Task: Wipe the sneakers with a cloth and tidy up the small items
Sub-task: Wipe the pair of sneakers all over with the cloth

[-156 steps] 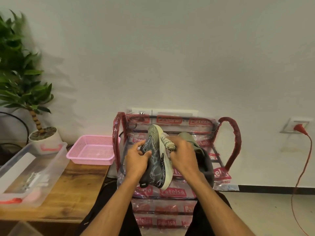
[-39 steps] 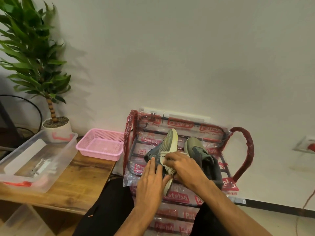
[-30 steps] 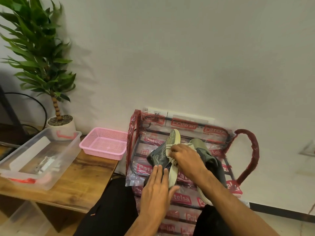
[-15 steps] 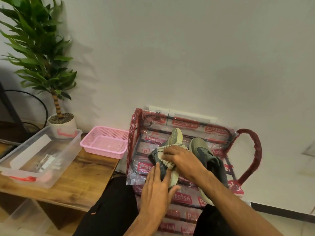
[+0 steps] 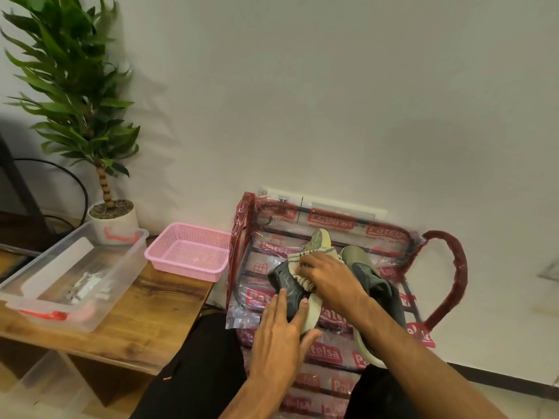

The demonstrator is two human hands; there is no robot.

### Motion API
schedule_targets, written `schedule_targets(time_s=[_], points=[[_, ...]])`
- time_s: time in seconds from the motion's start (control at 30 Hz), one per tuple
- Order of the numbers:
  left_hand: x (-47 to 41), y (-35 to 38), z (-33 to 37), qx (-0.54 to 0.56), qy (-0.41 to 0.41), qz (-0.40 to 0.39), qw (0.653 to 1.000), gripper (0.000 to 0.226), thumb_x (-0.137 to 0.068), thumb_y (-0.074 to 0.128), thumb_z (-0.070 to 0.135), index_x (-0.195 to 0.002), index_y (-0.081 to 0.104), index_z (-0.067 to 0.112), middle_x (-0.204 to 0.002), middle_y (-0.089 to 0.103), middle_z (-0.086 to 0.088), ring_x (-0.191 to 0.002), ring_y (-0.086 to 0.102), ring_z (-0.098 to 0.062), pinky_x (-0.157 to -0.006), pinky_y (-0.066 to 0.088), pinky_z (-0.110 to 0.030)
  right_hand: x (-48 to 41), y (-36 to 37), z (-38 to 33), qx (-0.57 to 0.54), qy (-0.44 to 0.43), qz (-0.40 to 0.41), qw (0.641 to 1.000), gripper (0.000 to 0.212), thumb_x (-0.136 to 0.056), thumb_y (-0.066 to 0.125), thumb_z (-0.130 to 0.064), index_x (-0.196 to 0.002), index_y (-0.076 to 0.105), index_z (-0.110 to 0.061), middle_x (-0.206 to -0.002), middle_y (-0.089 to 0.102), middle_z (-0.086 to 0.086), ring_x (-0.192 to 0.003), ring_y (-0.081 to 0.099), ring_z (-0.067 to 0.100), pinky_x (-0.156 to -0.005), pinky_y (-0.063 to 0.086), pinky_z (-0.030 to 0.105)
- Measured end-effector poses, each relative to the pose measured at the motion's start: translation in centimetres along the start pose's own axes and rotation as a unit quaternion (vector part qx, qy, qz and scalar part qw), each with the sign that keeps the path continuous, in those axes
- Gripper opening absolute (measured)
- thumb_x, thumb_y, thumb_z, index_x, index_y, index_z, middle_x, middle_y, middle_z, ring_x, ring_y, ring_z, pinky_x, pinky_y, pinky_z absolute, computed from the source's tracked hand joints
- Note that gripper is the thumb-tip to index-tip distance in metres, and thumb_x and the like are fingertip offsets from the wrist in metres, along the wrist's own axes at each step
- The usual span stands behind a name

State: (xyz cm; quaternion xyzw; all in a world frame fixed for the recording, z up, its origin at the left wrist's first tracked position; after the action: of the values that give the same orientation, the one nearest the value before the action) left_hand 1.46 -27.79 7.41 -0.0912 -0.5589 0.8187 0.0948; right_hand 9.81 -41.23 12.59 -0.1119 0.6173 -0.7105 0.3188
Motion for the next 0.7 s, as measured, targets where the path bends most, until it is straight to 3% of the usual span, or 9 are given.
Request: schedule_targets(time_s=[0.07,0.23,0.3,0.43,0.57,0.7], points=[[0.0,-0.5,-0.2,0.014,-0.024,-0.015,0.999,0.078,-0.081,0.009,0.074,-0.152,0.01,0.043,-0.162,-0.007,-0.013,-0.15,0.001,-0.027,-0.116,0.0,-0.034,-0.3,0.0,-0.1,-0.004,0.001,-0.002,1.0,0.036,-0.083,0.061,-0.001,-0.117,0.067,-0.012,-0.116,0.063,0.007,-0.112,0.056,0.027,-0.097,0.047,0.039],[-0.2,-0.6,0.1,0.036,-0.034,-0.013,0.999,0.064,-0.093,0.037,0.064,-0.151,0.02,0.041,-0.162,0.003,-0.014,-0.15,0.005,-0.026,-0.122,0.009,-0.037,0.1,-0.3,-1.5,-0.054,-0.049,0.019,0.997,0.039,-0.073,0.072,-0.001,-0.11,0.071,-0.013,-0.112,0.066,0.004,-0.107,0.061,0.024,-0.09,0.051,0.037],[-0.3,-0.4,0.1,0.033,-0.03,-0.011,0.999,0.064,-0.094,0.04,0.062,-0.151,0.022,0.04,-0.162,0.005,-0.014,-0.15,0.006,-0.027,-0.122,0.01,-0.037,0.0,0.0,-1.1,-0.037,-0.063,0.009,0.997,0.037,-0.072,0.077,-0.005,-0.108,0.072,-0.015,-0.111,0.067,0.002,-0.105,0.062,0.023,-0.088,0.053,0.036],[-0.2,-0.7,0.4,0.037,-0.025,-0.014,0.999,0.066,-0.094,0.041,0.06,-0.152,0.016,0.04,-0.162,0.003,-0.014,-0.149,0.006,-0.028,-0.12,0.01,-0.038,-0.1,0.1,0.1,-0.011,0.003,0.001,1.0,0.036,-0.078,0.07,-0.004,-0.113,0.07,-0.013,-0.113,0.065,0.005,-0.109,0.059,0.026,-0.092,0.05,0.038],[-0.3,-0.5,0.2,0.045,-0.028,-0.015,0.999,0.063,-0.094,0.042,0.06,-0.15,0.026,0.038,-0.162,0.007,-0.013,-0.149,0.006,-0.027,-0.121,0.011,-0.039,0.5,0.0,-1.4,-0.045,-0.069,0.01,0.997,0.036,-0.073,0.078,-0.008,-0.107,0.072,-0.015,-0.11,0.067,0.002,-0.105,0.062,0.022,-0.087,0.055,0.036],[-0.3,-0.7,0.5,0.036,-0.021,-0.013,0.999,0.065,-0.095,0.041,0.059,-0.152,0.018,0.039,-0.162,0.005,-0.014,-0.149,0.006,-0.029,-0.12,0.01,-0.039,0.4,0.3,-0.2,-0.026,-0.014,0.015,0.999,0.034,-0.075,0.074,-0.006,-0.107,0.072,-0.014,-0.108,0.066,0.004,-0.103,0.061,0.025,-0.087,0.054,0.037]])
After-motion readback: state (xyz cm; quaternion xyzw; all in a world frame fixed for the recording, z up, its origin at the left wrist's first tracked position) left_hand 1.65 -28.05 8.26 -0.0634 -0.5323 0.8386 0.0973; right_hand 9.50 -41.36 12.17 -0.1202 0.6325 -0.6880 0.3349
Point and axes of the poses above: each hand's wrist, its own x-axis away from the middle knuckle, its own y-axis out of the palm, z = x × y, the point moved 1 cm from there along -x, towards the middle knuckle
